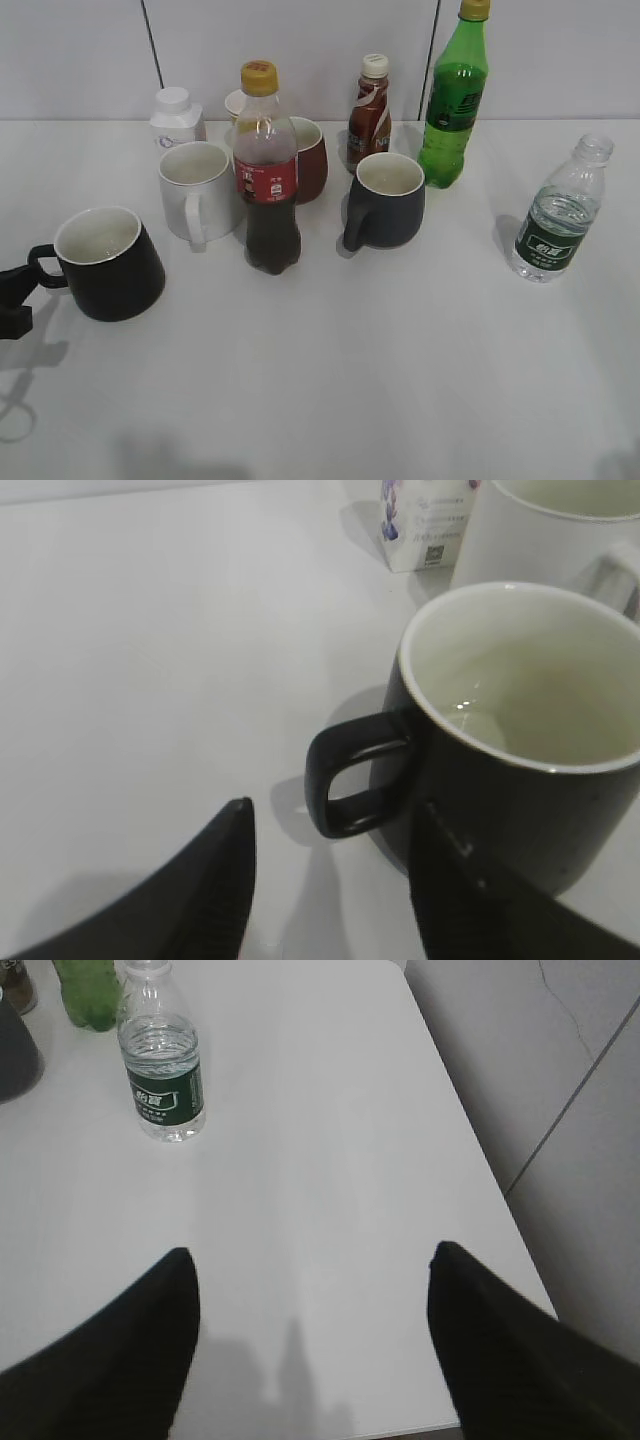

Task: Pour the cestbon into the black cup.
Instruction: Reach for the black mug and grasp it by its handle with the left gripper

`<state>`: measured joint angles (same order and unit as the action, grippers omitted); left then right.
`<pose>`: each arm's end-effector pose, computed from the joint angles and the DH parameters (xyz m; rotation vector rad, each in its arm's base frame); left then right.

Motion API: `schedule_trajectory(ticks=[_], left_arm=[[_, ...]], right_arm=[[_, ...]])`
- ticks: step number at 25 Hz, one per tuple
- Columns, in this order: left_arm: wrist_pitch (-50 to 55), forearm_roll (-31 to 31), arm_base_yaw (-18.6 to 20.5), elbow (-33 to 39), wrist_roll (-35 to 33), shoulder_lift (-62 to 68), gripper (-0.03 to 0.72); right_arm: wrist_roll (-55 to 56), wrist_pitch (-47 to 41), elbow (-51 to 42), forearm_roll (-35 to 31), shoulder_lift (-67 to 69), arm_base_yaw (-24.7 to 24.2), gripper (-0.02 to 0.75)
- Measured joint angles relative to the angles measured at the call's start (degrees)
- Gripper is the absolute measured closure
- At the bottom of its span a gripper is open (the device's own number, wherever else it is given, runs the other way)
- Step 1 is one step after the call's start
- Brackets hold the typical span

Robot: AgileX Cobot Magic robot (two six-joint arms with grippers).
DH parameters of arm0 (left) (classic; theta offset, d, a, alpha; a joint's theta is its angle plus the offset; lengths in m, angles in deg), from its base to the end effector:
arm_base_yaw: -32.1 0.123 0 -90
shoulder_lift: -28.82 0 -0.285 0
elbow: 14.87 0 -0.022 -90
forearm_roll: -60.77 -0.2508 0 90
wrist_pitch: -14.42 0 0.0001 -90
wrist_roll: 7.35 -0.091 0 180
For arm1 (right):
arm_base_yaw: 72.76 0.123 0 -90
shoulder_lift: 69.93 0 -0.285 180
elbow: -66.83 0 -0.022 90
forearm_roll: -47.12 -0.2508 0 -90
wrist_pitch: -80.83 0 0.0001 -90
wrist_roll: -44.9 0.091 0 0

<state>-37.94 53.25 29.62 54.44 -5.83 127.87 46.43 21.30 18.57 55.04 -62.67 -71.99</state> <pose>0.1975 -0.0180 0.1231 0.1639 2.0209 -0.0986 -0.0063 -0.0109 0.2811 0.0190 2.0031 -0.1387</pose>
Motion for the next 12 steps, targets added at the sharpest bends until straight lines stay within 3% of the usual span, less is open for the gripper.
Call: schedule_trajectory(ticks=[7,12], left_arm=[[-14.33,3.98,0.00,-0.05,0.00,10.84,0.295],[-16.40,3.95,0.00,-0.05,0.00,17.33,0.295]], right_arm=[[0.00,0.00,0.00,0.04,0.00,0.00,0.187],[0.00,0.00,0.00,0.04,0.00,0.00,0.187]])
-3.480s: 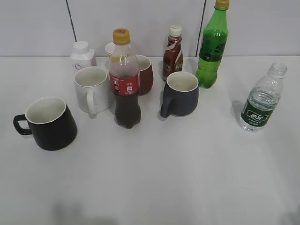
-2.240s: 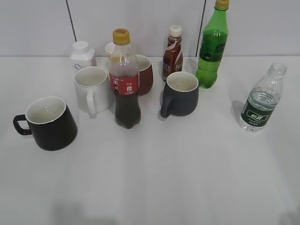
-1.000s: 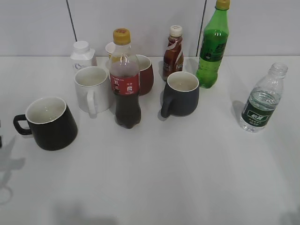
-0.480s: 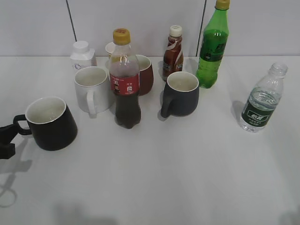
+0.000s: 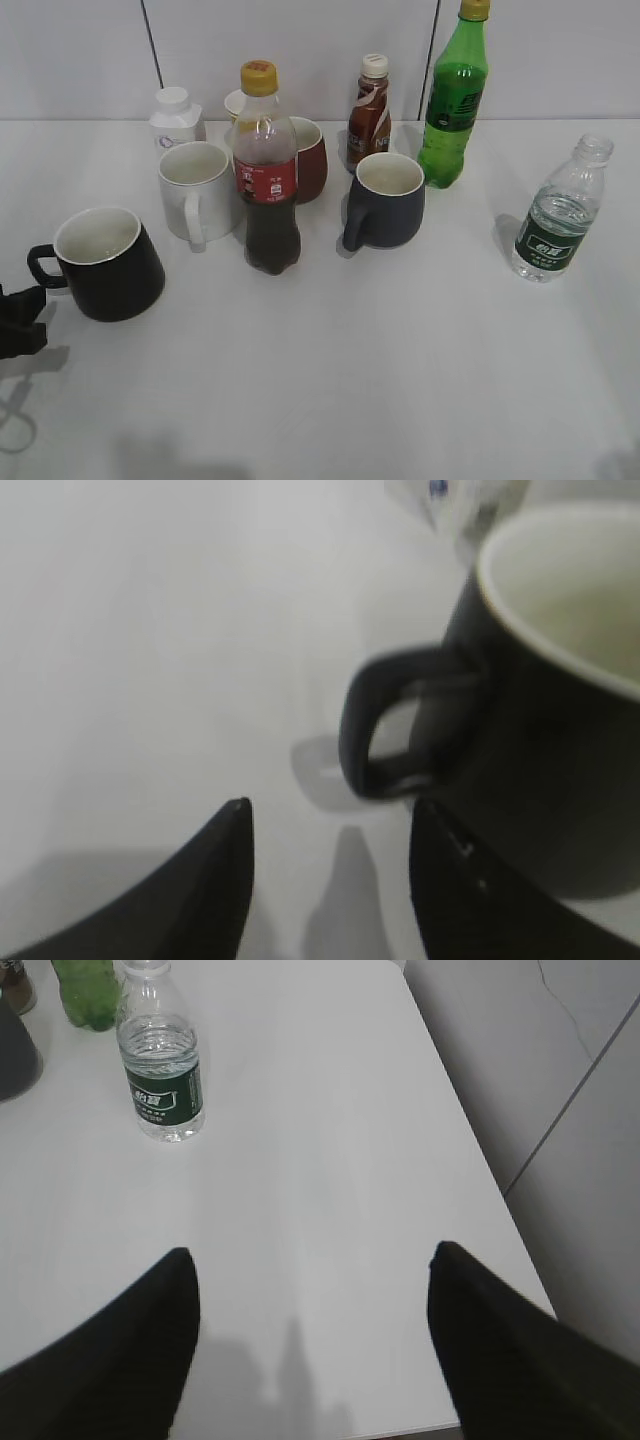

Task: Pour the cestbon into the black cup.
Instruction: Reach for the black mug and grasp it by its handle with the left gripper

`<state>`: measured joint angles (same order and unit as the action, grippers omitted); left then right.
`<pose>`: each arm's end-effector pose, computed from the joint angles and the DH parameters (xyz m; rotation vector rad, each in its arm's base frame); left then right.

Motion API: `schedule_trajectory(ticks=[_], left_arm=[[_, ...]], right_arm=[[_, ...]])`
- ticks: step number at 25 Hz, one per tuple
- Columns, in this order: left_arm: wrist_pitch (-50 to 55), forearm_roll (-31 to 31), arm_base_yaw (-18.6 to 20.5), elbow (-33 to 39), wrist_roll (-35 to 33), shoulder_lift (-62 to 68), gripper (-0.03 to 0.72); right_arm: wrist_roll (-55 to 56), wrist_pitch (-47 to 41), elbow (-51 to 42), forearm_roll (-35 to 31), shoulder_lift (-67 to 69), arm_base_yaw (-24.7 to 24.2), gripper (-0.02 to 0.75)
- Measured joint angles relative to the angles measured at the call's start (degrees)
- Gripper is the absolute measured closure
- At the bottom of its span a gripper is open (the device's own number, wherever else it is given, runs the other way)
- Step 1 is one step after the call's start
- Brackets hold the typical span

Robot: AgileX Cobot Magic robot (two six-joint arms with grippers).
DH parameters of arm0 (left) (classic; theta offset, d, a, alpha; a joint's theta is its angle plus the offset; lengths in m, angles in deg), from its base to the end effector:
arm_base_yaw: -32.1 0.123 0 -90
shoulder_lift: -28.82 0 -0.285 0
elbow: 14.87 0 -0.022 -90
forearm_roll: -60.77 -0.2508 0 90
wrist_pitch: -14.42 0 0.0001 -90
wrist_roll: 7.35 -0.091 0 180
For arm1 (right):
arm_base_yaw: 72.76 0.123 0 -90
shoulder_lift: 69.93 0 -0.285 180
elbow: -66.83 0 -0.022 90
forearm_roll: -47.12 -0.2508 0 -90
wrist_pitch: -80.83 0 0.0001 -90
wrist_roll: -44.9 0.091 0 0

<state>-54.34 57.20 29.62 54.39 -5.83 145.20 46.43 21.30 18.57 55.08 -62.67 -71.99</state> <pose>0.2044 -0.0141 0.0854 0.0765 2.0395 -0.0888 -0.0063 -0.0110 0.2811 0.0191 2.0031 -0.1395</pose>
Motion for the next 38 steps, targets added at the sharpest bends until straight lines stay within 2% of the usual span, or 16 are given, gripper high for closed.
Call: schedule_trajectory(ticks=[8,20,30,36,38], left_arm=[[-0.31,-1.14,0.00,-1.08,0.00,0.82,0.295],[-0.24,-2.39,0.00,-9.64,-0.05,4.00,0.301],[-0.57,-3.92,0.00,-12.60,-0.05,7.92,0.435],[-0.55,-4.61,0.05,-13.70,-0.05,8.13,0.631],[-0.49,-4.61,0.05,-13.70,-0.11,8.07,0.634]], right_arm=[[0.00,0.00,0.00,0.13,0.00,0.00,0.187],[0.00,0.00,0.00,0.13,0.00,0.00,0.187],[0.00,0.00,0.00,0.13,0.00,0.00,0.187],[0.00,0.00,0.00,0.13,0.00,0.00,0.187],[0.00,0.00,0.00,0.13,0.00,0.00,0.187]])
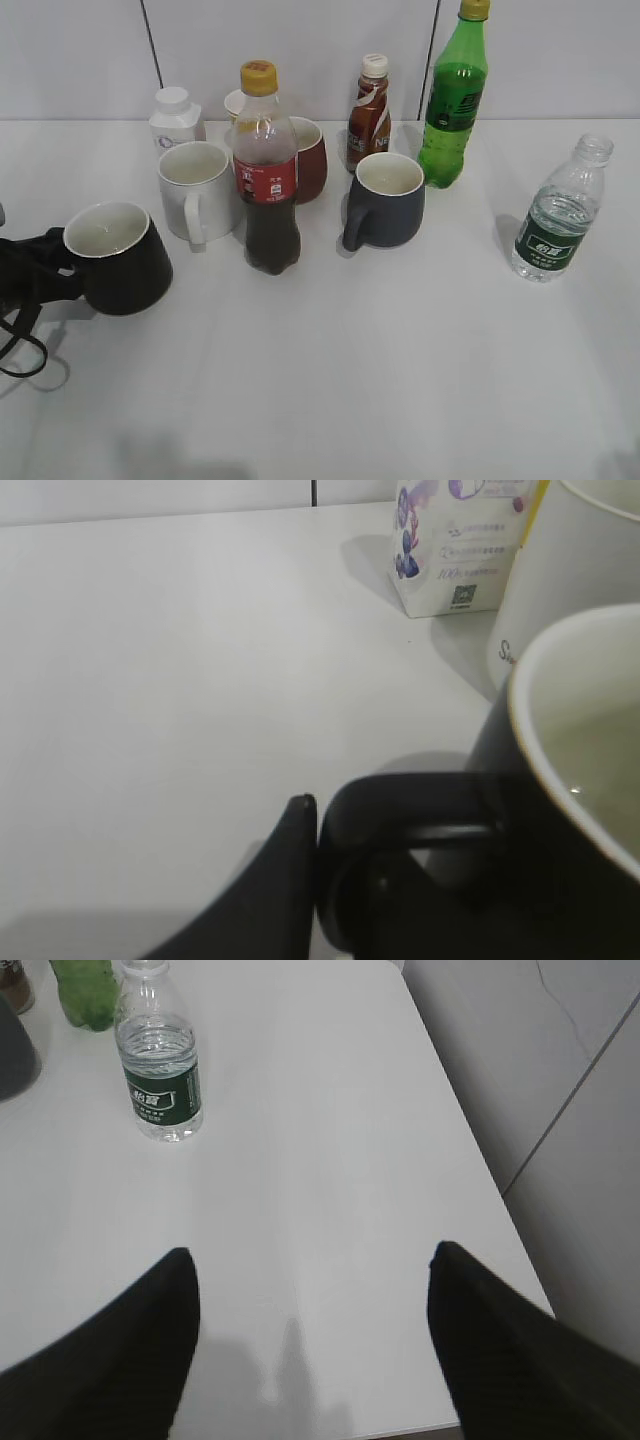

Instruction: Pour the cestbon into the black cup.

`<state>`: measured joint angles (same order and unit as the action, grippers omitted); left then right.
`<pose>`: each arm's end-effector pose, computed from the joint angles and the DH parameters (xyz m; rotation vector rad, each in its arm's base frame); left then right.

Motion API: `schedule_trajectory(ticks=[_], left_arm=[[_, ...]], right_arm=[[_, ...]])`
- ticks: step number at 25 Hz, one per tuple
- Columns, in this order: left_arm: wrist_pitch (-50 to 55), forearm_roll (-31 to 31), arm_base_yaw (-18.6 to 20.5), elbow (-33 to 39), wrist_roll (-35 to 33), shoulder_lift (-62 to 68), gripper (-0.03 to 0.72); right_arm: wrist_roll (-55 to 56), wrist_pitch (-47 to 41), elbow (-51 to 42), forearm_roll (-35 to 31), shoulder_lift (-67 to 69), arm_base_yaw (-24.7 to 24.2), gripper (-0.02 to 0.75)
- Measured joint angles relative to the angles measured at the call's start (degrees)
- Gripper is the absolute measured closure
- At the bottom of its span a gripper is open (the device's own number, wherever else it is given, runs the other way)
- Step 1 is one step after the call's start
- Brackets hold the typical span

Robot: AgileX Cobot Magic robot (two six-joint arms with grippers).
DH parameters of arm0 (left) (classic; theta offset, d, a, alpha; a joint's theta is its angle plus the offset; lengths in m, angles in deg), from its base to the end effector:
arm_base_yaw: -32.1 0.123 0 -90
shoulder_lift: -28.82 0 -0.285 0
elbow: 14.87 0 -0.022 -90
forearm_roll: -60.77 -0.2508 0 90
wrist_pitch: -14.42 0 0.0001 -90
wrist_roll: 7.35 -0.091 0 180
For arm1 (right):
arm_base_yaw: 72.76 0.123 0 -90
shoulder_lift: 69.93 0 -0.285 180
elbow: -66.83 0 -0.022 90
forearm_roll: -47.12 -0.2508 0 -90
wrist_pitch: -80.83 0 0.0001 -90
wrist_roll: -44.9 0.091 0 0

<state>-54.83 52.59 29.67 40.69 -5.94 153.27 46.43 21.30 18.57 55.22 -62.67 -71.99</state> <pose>0.2666 -0.0234 0.0749 0.1552 1.9294 -0.1399 -0.0063 -0.0111 0.2812 0.0192 2.0029 -0.1424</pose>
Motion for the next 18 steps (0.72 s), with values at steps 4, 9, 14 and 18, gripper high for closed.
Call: schedule_trajectory(ticks=[4,9,14,18], left_arm=[[2.02,-0.45,0.00,0.00,-0.57,-2.06,0.634],[2.87,-0.45,0.00,1.63,-0.94,-7.71,0.634],[2.87,-0.40,0.00,5.52,-0.98,-12.90,0.634],[2.91,-0.40,0.00,7.82,-1.00,-15.60,0.634]], right_arm=[[-0.20,0.14,0.13,-0.34,0.00,0.00,0.187],[-1.03,16.10,1.47,-1.21,5.28,0.00,0.187],[-2.33,52.62,-1.69,-1.72,20.56,0.00,0.187],[-2.19,71.12,-3.92,-1.64,37.12,0.00,0.187]])
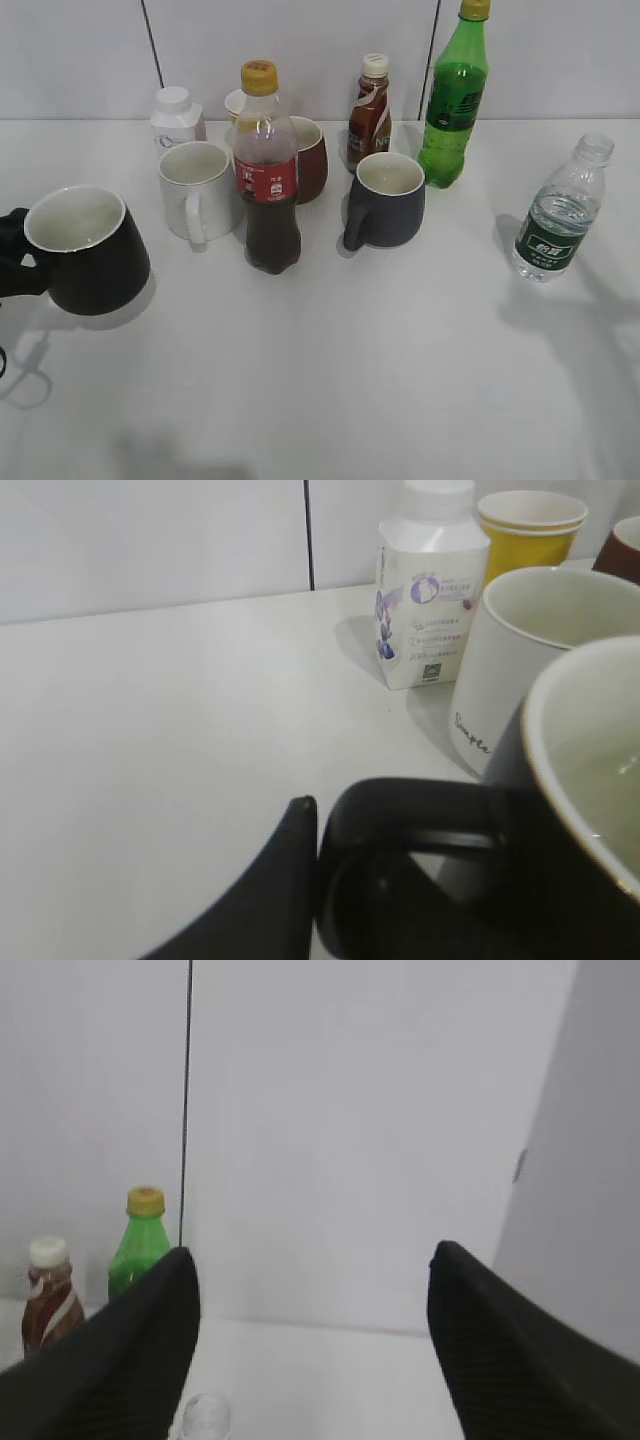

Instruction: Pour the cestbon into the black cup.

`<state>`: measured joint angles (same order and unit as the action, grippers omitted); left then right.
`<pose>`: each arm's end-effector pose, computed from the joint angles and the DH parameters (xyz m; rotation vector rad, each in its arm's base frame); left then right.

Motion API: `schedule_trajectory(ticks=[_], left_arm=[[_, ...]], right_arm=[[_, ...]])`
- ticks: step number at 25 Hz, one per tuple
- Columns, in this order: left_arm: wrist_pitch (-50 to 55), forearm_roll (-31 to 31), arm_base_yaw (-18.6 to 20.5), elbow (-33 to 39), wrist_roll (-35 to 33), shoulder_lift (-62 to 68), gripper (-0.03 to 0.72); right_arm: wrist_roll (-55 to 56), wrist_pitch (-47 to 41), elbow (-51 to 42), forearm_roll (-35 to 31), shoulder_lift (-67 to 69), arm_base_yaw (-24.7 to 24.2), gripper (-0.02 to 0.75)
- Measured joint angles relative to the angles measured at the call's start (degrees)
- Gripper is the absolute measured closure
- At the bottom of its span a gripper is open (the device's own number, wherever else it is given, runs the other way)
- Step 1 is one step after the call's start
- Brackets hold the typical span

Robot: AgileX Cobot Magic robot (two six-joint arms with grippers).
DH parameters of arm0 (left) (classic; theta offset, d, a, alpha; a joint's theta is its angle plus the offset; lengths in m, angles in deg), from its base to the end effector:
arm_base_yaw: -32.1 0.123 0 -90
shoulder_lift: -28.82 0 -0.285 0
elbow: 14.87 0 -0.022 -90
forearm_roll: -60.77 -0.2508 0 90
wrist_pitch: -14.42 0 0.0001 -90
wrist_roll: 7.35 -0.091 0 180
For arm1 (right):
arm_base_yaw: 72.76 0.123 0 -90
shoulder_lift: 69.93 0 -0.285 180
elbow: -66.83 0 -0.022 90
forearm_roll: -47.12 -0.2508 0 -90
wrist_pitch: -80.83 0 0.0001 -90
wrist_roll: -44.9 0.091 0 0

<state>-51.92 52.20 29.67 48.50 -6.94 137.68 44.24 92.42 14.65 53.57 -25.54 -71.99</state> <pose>0.2337 -0.0223 0.1220 0.1836 1.8421 -0.1192 0.1386 0.0039 0.3233 -0.1186 1.4801 -0.0709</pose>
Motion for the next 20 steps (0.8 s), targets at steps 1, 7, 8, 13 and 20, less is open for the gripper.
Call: schedule_trajectory(ticks=[1,7,8,13,20], left_arm=[[0.07,-0.05,0.00,0.39,0.00,-0.64,0.634],[0.12,-0.05,0.00,1.00,0.00,-2.31,0.634],[0.12,-0.05,0.00,1.00,0.00,-2.31,0.634],[0.17,-0.05,0.00,1.00,0.00,-2.31,0.634],[0.17,-0.05,0.00,1.00,0.00,-2.31,0.634]], right_arm=[[0.66,2.59,-0.76,0.00,3.56,0.00,0.187],[12.58,17.71,-8.29,3.56,22.44,0.05,0.187],[14.30,19.69,-9.41,5.01,24.74,0.05,0.187],[16.45,29.39,-13.75,7.84,38.49,0.05,0.186],[14.36,41.47,-14.28,12.68,55.76,0.05,0.125]])
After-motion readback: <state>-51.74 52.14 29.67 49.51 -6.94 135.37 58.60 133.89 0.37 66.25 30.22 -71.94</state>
